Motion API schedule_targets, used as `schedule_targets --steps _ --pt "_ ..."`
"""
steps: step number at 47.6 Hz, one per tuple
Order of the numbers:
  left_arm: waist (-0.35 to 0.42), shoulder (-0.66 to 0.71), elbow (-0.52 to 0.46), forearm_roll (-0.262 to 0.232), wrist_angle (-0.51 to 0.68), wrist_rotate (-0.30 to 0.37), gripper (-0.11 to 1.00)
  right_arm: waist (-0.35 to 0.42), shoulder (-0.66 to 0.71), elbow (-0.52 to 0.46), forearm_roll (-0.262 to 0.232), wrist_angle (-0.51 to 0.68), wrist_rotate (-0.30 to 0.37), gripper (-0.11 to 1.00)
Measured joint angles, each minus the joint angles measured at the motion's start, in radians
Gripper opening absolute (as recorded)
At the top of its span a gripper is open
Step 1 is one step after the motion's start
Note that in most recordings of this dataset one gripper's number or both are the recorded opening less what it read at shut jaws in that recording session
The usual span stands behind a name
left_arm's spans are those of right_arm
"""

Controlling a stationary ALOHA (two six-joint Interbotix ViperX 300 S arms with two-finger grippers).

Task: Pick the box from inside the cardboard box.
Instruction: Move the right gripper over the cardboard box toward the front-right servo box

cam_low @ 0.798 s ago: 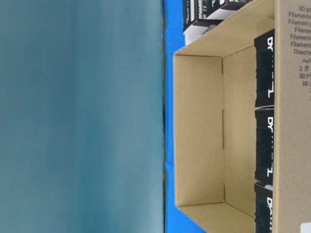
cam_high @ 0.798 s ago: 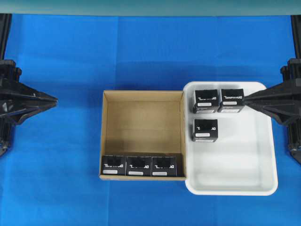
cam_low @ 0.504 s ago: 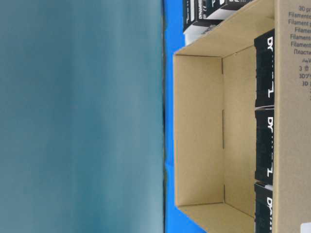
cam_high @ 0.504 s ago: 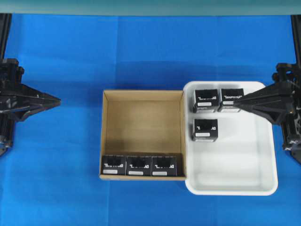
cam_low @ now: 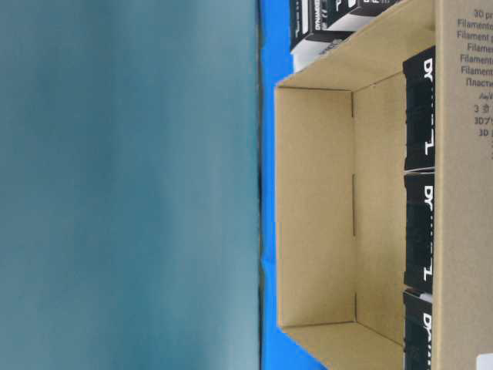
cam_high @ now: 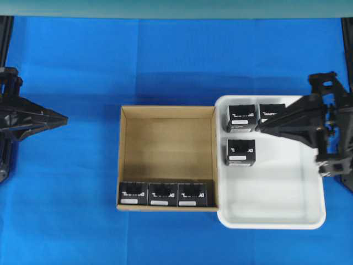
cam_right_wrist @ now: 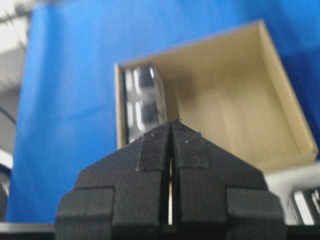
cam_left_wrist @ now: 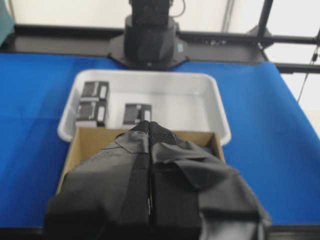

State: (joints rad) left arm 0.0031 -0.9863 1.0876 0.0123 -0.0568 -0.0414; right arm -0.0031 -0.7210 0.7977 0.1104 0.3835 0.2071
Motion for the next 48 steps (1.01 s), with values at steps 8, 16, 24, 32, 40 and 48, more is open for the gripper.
schedule_targets --steps 8,16,24,32,40,48 --pt "0.0 0.0 -0.009 0.0 0.048 0.0 -0.07 0.0 0.153 -0.166 0.003 0.198 0.003 -0.02" --pt "0.0 -0.002 -0.028 0.0 0.106 0.0 -0.07 -0.002 0.327 -0.333 0.025 0.387 0.005 -0.02" --pt "0.0 -0.003 -0.043 0.0 0.16 0.0 -0.07 -0.006 0.511 -0.508 0.061 0.591 -0.006 -0.02" --pt "0.0 -0.009 -0.052 0.0 0.181 0.0 -0.07 -0.006 0.624 -0.63 0.063 0.718 -0.052 -0.02" --pt "-0.003 -0.018 -0.054 0.002 0.198 0.0 -0.07 0.012 0.735 -0.706 0.069 0.807 -0.14 -0.02" --pt "-0.014 -0.02 -0.054 0.0 0.207 0.0 -0.07 0.02 0.798 -0.739 0.071 0.864 -0.198 -0.02"
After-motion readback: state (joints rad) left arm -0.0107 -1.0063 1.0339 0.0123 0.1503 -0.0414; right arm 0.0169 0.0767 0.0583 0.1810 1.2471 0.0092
